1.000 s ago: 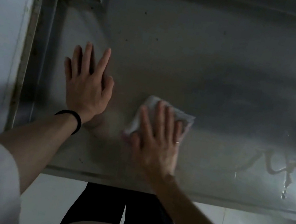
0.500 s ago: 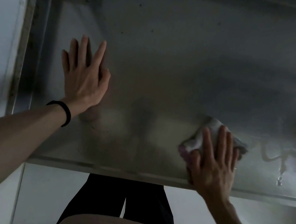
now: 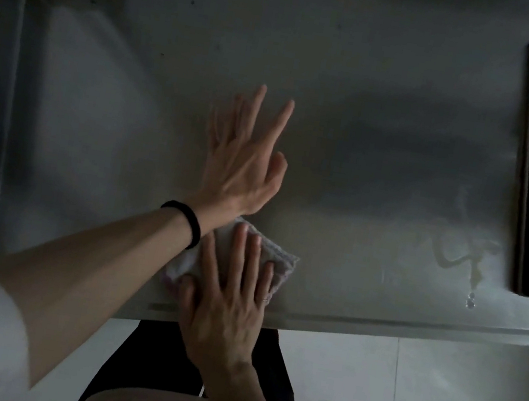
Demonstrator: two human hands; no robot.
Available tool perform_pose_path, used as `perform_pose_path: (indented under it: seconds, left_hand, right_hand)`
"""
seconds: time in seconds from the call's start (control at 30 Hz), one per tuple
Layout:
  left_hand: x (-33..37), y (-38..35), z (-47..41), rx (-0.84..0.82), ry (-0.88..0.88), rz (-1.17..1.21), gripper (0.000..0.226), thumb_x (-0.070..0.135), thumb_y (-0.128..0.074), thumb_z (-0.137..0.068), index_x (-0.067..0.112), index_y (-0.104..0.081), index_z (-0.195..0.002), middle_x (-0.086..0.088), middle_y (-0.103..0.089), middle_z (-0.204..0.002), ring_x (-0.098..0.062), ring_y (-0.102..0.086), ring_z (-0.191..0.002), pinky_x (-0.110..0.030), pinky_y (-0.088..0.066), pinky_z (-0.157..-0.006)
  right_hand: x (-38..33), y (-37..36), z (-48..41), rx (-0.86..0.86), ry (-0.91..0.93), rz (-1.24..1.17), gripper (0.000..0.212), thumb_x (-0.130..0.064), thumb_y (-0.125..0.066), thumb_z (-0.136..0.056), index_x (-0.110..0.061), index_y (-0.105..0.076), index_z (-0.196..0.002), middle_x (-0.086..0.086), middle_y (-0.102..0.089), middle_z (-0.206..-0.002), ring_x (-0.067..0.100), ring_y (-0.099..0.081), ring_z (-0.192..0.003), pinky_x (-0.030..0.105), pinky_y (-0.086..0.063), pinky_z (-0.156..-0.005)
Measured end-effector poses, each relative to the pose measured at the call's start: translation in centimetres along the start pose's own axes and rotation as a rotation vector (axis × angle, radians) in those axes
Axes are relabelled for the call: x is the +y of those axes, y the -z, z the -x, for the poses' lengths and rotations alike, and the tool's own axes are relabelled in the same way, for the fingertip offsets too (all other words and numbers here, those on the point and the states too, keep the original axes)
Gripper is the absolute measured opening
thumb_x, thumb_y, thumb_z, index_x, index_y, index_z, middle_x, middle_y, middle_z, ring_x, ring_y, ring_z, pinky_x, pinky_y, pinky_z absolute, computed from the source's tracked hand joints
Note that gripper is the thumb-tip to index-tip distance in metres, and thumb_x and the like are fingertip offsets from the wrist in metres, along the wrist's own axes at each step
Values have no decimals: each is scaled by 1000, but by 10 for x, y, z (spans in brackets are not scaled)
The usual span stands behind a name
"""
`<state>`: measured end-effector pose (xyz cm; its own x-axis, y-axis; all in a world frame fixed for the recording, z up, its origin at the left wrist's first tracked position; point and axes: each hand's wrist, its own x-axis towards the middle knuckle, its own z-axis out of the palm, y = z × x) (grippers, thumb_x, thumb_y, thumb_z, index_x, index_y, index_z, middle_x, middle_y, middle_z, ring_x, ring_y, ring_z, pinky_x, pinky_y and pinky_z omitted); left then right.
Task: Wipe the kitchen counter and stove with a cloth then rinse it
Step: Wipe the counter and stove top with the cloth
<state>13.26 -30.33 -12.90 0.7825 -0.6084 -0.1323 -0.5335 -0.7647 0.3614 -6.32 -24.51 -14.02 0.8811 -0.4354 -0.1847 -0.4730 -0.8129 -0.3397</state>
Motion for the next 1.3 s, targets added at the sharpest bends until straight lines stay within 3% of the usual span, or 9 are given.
perform_pose_path:
  seconds: [0.07, 0.2, 0.3, 0.4, 0.6, 0.67, 1.03, 1.17, 1.3]
  left_hand:
    - [14, -12, -6, -6, 18, -13, 78, 38, -41, -90, 35, -21, -166, -13, -9, -175, -43, -12, -160, -65, -4, -128]
    - [28, -30, -10, 14, 60, -53, 75, 39, -41, -93, 34, -23, -165, -14, -14, -175, -43, -13, -160, -68, -9, -127]
    - [27, -36, -8, 45, 47, -121, 74, 40, -42, -95, 34, -22, -166, -12, -16, -175, -42, -13, -161, -68, -13, -126]
    - [27, -38, -7, 74, 45, -148, 72, 41, -40, -97, 32, -23, -166, -13, -17, -175, -42, -13, -161, -67, -14, -125]
    - [26, -42, -5, 91, 41, -190, 72, 43, -35, -99, 31, -18, -167, -12, -12, -176, -40, -7, -162, -67, -11, -126]
    - [28, -42, -5, 92, 43, -195, 73, 42, -36, -98, 31, -18, -167, -12, -11, -176, -40, -8, -162, -67, -12, -126]
    - [27, -44, -6, 101, 48, -222, 76, 44, -40, -97, 31, -16, -168, -12, -14, -175, -40, -12, -161, -66, -13, -126]
    - [28, -43, -7, 94, 54, -223, 76, 43, -41, -96, 31, -19, -167, -12, -15, -175, -40, -13, -161, -65, -12, -126]
    - [30, -40, -6, 85, 53, -212, 74, 42, -41, -96, 30, -22, -167, -13, -16, -175, -41, -13, -161, -64, -10, -127]
  right_hand:
    - [23, 8, 1, 15, 8, 1, 64, -56, -37, -105, -35, -24, -164, 8, -15, -174, 27, -9, -162, 51, -7, -130]
    - [105, 37, 5, 46, -209, 103, 68, -60, -38, -101, -36, -25, -163, 9, -10, -175, 30, -8, -161, 53, 1, -128]
    - [174, 67, 8, 62, -325, 126, 70, -57, -36, -100, -29, -28, -164, 12, -8, -175, 33, -8, -161, 59, -8, -128]
    - [208, 83, 6, 62, -329, 119, 70, -52, -35, -100, -23, -30, -163, 15, -10, -174, 35, -8, -161, 62, -13, -126]
    - [207, 84, -19, 43, -220, 136, 70, -57, -26, -103, -22, -31, -163, 19, -13, -173, 38, -9, -160, 64, -13, -125]
    - [204, 88, -61, 63, -162, 135, 70, -56, -34, -100, -24, -30, -163, 18, -14, -173, 37, -10, -160, 64, -12, -126]
    - [174, 118, -327, 120, -60, 85, 68, -57, -31, -103, -34, -18, -165, 11, -3, -175, 32, 0, -161, 61, -2, -127]
    - [172, 117, -333, 132, -93, 43, 66, -55, -31, -105, -33, -19, -165, 10, -3, -175, 31, 0, -162, 59, -2, -128]
    - [172, 106, -257, 145, -95, 87, 66, -54, -35, -105, -33, -21, -165, 9, -6, -175, 28, -3, -162, 56, -5, -129]
